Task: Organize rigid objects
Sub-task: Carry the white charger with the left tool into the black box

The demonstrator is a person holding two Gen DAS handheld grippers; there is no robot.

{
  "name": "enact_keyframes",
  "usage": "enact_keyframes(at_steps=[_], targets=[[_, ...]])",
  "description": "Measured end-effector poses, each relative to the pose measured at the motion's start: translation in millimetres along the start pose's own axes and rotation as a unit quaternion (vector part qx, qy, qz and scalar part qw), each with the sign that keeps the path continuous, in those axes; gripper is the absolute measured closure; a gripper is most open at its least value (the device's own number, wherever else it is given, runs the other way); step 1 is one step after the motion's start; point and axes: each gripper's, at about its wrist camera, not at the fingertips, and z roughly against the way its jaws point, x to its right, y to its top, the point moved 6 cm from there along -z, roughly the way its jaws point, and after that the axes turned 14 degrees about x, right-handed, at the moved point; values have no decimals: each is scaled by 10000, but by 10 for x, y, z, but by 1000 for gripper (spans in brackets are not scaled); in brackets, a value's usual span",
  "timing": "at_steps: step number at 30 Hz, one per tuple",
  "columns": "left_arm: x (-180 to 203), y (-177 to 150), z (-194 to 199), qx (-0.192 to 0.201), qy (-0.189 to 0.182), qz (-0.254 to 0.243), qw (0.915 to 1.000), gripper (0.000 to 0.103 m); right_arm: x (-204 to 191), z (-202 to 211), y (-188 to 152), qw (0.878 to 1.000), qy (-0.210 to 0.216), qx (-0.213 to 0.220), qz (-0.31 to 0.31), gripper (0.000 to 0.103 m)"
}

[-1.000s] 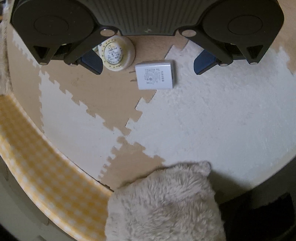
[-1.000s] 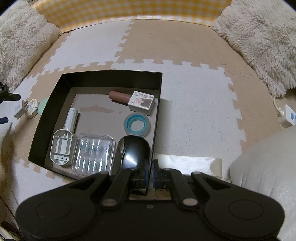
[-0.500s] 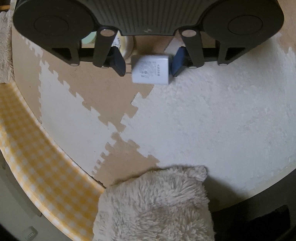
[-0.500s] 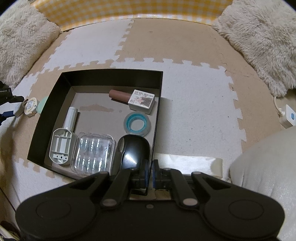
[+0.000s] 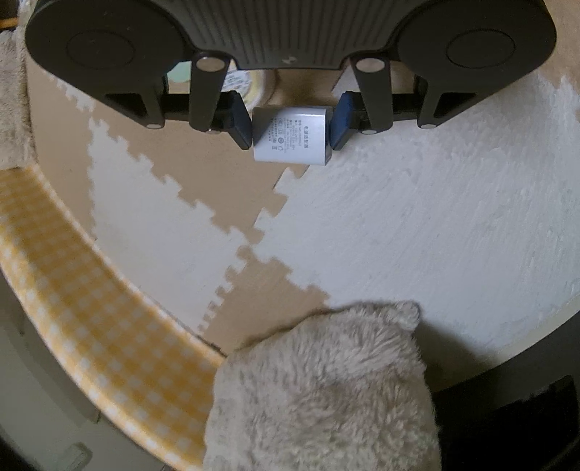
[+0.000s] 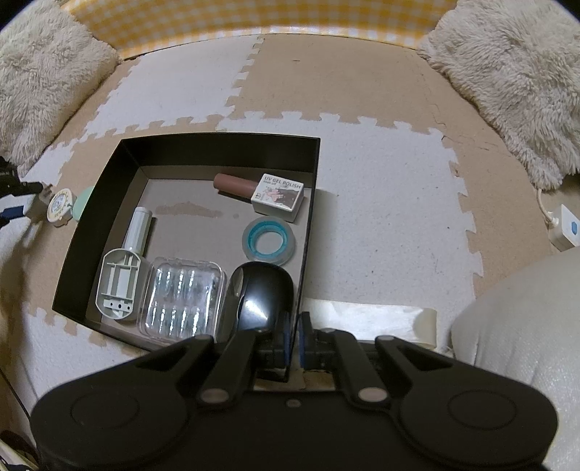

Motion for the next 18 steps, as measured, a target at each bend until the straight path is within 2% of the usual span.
enact_keyframes(at_steps=[2,6,11,15,18], targets=[[71,31,63,60,-136,44,9999,55,0,0,0,10000,1,-1,-6,98],[357,36,234,182,-584,-238,9978,55,2,0,-1,10000,2,-2,-4,98],[716,-147,403,32,-1237,-516,9910,55,-2,-1,-1,10000,2,-3,-6,98],[1025,-413,525,-240,-1741,-743,9816,55,-1,-1,-2,10000,-1,-4,4,98],[1319,-634,627,-466,-2132,-1003,9707,55,-3,1,0,10000,0,-4,4,98]])
